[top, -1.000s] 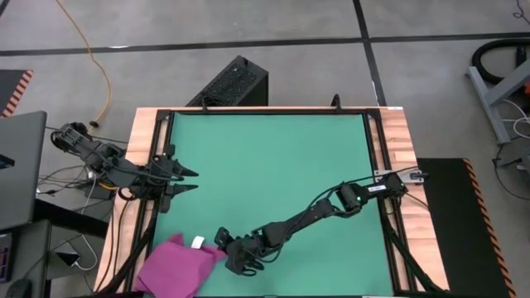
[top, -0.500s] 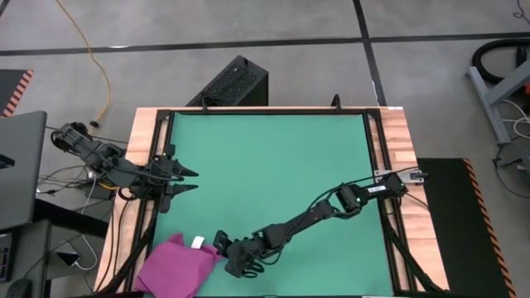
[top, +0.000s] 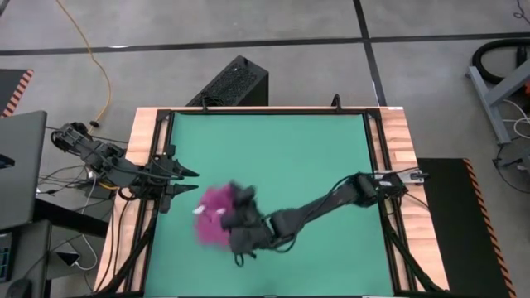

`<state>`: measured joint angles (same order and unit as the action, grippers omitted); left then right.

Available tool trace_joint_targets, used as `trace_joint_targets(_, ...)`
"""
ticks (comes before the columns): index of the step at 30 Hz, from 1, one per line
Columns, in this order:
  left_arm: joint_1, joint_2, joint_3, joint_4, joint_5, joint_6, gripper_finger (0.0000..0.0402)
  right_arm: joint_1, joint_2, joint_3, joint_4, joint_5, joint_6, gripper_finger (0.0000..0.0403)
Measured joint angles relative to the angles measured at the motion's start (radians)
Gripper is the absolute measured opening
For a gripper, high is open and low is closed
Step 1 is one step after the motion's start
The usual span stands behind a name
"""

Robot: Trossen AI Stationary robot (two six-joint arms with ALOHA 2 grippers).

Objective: Roll towel
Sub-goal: Roll the pink towel

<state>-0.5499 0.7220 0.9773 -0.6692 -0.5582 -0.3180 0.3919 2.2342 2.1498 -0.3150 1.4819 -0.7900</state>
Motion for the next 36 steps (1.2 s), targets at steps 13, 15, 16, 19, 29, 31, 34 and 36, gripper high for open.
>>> trace_joint_targets(13,0.0,0.025,0.0,0.103,-0.018,0.106,0.0148,-0.101,-0.411,0.003,0.07,-0.31,0.23,0.0006)
trace_joint_targets(15,0.0,0.056,0.0,0.125,-0.037,0.147,0.0148,-0.108,-0.439,0.004,0.065,-0.243,0.239,0.0006)
trace_joint_targets(16,0.0,0.072,0.0,0.126,-0.05,0.163,0.0148,-0.114,-0.449,0.005,0.056,-0.196,0.239,0.0006)
trace_joint_targets(19,0.0,0.155,0.0,0.128,-0.083,0.202,0.0148,-0.13,-0.453,0.005,0.041,-0.113,0.234,0.0006)
trace_joint_targets(29,0.001,0.572,0.0,0.339,-0.256,0.247,0.0154,-0.13,-0.447,0.003,0.002,-0.083,0.264,0.0006)
trace_joint_targets(31,0.001,0.664,0.0,0.403,-0.314,0.277,0.0155,-0.131,-0.445,0.003,-0.001,-0.081,0.266,0.0006)
trace_joint_targets(34,0.001,0.787,0.0,0.542,-0.4,0.345,0.0156,-0.129,-0.446,0.003,0.001,-0.025,0.261,0.0006)
trace_joint_targets(36,0.001,0.863,0.0,0.669,-0.445,0.398,0.0156,-0.127,-0.446,0.003,0.003,0.01,0.241,0.0006)
